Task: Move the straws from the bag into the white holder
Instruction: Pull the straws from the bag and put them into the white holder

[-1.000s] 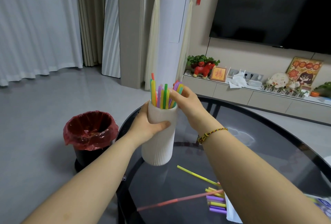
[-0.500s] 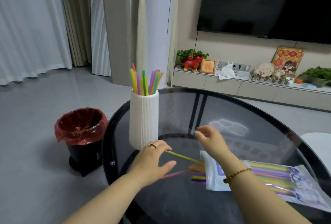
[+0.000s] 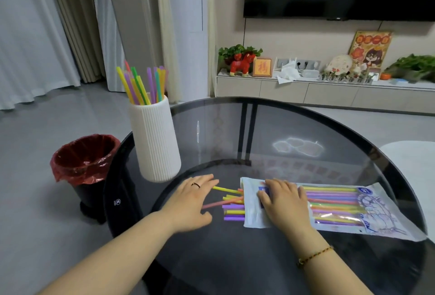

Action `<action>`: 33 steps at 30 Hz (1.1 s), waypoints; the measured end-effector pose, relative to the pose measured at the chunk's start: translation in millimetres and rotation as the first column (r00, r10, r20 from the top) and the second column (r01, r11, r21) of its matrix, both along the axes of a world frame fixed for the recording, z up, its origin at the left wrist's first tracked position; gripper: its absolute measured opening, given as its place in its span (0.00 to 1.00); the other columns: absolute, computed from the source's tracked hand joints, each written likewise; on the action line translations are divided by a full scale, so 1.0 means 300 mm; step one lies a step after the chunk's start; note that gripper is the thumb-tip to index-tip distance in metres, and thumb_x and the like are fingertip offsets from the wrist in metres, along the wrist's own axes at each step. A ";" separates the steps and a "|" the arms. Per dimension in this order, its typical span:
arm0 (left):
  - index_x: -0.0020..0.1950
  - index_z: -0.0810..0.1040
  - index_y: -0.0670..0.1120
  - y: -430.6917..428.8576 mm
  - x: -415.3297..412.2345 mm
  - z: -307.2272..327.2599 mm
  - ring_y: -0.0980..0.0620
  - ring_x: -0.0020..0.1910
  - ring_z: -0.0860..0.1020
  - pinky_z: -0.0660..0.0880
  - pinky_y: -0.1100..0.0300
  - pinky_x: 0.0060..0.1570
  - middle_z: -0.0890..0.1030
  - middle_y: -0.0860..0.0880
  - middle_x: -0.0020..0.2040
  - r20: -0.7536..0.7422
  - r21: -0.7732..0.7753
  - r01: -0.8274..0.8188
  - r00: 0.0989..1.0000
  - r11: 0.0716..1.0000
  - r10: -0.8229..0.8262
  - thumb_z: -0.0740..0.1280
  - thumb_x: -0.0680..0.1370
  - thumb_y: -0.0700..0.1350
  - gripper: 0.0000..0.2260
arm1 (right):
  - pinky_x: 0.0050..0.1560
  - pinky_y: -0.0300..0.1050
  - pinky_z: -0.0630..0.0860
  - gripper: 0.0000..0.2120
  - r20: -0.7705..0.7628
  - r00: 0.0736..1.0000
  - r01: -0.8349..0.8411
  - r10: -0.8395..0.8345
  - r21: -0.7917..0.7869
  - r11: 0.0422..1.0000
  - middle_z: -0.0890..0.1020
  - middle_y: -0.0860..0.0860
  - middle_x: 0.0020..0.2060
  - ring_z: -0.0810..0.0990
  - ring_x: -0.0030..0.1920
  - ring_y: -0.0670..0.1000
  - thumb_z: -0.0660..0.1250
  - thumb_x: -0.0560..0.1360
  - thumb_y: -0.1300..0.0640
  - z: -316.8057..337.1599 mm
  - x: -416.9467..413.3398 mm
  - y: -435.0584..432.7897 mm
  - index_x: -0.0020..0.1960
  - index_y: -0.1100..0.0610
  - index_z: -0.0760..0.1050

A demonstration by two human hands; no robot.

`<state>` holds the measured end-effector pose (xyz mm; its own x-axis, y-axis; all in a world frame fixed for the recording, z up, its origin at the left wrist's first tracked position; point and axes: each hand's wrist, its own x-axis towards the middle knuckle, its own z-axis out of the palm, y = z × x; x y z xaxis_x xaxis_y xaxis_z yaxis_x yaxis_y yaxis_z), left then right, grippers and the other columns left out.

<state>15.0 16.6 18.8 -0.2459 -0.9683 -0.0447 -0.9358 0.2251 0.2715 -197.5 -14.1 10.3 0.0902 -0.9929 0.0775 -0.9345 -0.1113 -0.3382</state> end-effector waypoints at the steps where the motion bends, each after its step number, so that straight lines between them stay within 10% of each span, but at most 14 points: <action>1: 0.73 0.51 0.52 -0.010 -0.005 0.008 0.53 0.74 0.50 0.44 0.59 0.71 0.51 0.53 0.76 0.042 -0.006 0.017 0.999 1.000 -0.017 0.63 0.71 0.47 0.33 | 0.72 0.54 0.50 0.19 -0.002 1.000 -0.005 0.005 0.000 1.000 0.69 0.49 0.67 0.63 0.69 0.52 0.52 0.77 0.47 0.000 -0.001 -0.004 0.66 0.51 0.64; 8: 0.70 0.61 0.46 -0.099 -0.073 0.055 0.44 0.62 0.71 0.68 0.53 0.58 0.71 0.44 0.66 0.363 0.019 0.075 0.929 0.997 -0.077 0.56 0.76 0.39 0.22 | 0.72 0.54 0.51 0.18 -0.014 1.000 -0.022 0.022 -0.007 1.000 0.71 0.49 0.65 0.65 0.67 0.51 0.52 0.77 0.46 -0.005 -0.005 -0.010 0.64 0.51 0.66; 15: 0.58 0.67 0.44 -0.116 -0.082 0.045 0.46 0.39 0.70 0.65 0.54 0.38 0.77 0.41 0.51 0.335 0.063 0.061 0.939 0.996 -0.079 0.52 0.80 0.42 0.09 | 0.72 0.54 0.50 0.18 -0.022 0.999 -0.030 0.029 -0.006 1.000 0.70 0.49 0.66 0.65 0.68 0.51 0.51 0.77 0.47 -0.008 -0.008 -0.011 0.64 0.51 0.65; 33: 0.54 0.74 0.48 0.116 0.227 0.294 0.45 0.50 0.79 0.67 0.55 0.38 0.79 0.48 0.51 0.683 -0.264 0.015 0.709 0.964 0.176 0.54 0.79 0.44 0.11 | 0.73 0.54 0.50 0.18 0.010 1.000 -0.010 0.010 -0.031 0.999 0.69 0.50 0.68 0.62 0.69 0.52 0.54 0.77 0.49 -0.009 -0.009 -0.001 0.66 0.52 0.65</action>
